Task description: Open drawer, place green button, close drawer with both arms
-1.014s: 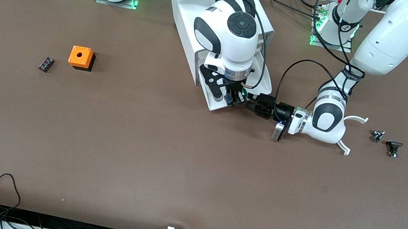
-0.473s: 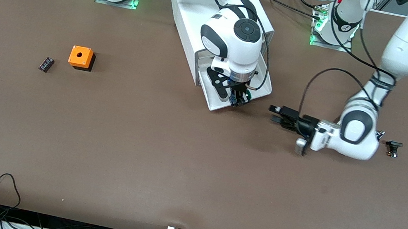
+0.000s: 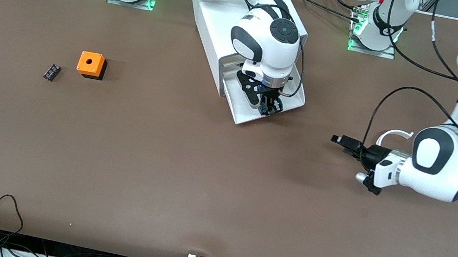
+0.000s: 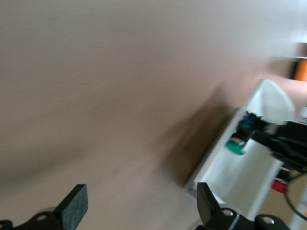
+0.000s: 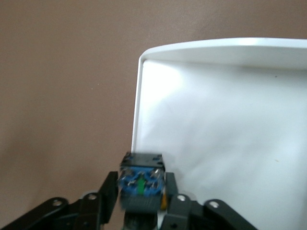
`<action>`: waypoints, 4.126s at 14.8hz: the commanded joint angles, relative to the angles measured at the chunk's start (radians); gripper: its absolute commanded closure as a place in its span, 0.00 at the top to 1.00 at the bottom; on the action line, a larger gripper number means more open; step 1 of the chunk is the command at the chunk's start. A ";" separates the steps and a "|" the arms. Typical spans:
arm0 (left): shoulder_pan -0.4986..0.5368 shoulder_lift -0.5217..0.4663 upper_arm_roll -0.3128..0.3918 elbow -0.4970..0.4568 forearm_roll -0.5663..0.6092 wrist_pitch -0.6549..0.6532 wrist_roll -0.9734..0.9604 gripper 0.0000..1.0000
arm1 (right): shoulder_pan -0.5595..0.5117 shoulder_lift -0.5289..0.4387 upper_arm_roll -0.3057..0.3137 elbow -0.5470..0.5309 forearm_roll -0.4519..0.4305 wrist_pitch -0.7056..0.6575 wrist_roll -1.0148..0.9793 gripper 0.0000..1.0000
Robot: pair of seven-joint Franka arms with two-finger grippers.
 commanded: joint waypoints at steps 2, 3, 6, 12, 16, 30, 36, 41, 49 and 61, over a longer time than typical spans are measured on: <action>-0.017 -0.045 0.011 0.040 0.213 -0.007 -0.202 1.00 | 0.001 -0.022 -0.009 -0.008 -0.021 0.012 0.024 1.00; -0.015 -0.057 0.011 0.041 0.249 -0.007 -0.236 1.00 | -0.004 -0.028 -0.015 0.002 -0.023 0.012 0.013 1.00; -0.015 -0.108 0.011 0.053 0.402 -0.004 -0.418 1.00 | -0.049 -0.068 -0.034 0.040 -0.020 -0.022 -0.118 1.00; -0.021 -0.182 0.000 0.024 0.453 0.124 -0.611 1.00 | -0.155 -0.148 -0.031 0.034 -0.008 -0.071 -0.484 1.00; -0.118 -0.173 -0.006 -0.005 0.453 0.172 -0.841 1.00 | -0.244 -0.194 -0.030 0.028 0.087 -0.080 -0.712 1.00; -0.512 -0.039 -0.027 -0.215 0.447 0.686 -1.436 1.00 | -0.591 -0.439 -0.035 -0.210 0.179 -0.236 -1.580 1.00; -0.482 -0.079 -0.124 -0.269 0.439 0.654 -1.437 1.00 | -0.665 -0.597 -0.090 -0.378 0.178 -0.243 -1.849 1.00; -0.477 -0.077 -0.193 -0.281 0.438 0.623 -1.439 1.00 | -0.665 -0.726 -0.142 -0.465 0.179 -0.314 -1.926 1.00; -0.472 -0.076 -0.299 -0.281 0.383 0.557 -1.446 1.00 | -0.665 -0.872 -0.185 -0.538 0.195 -0.405 -1.931 1.00; -0.450 -0.074 -0.345 -0.270 0.300 0.517 -1.430 1.00 | -0.665 -0.895 -0.198 -0.547 0.195 -0.416 -1.931 1.00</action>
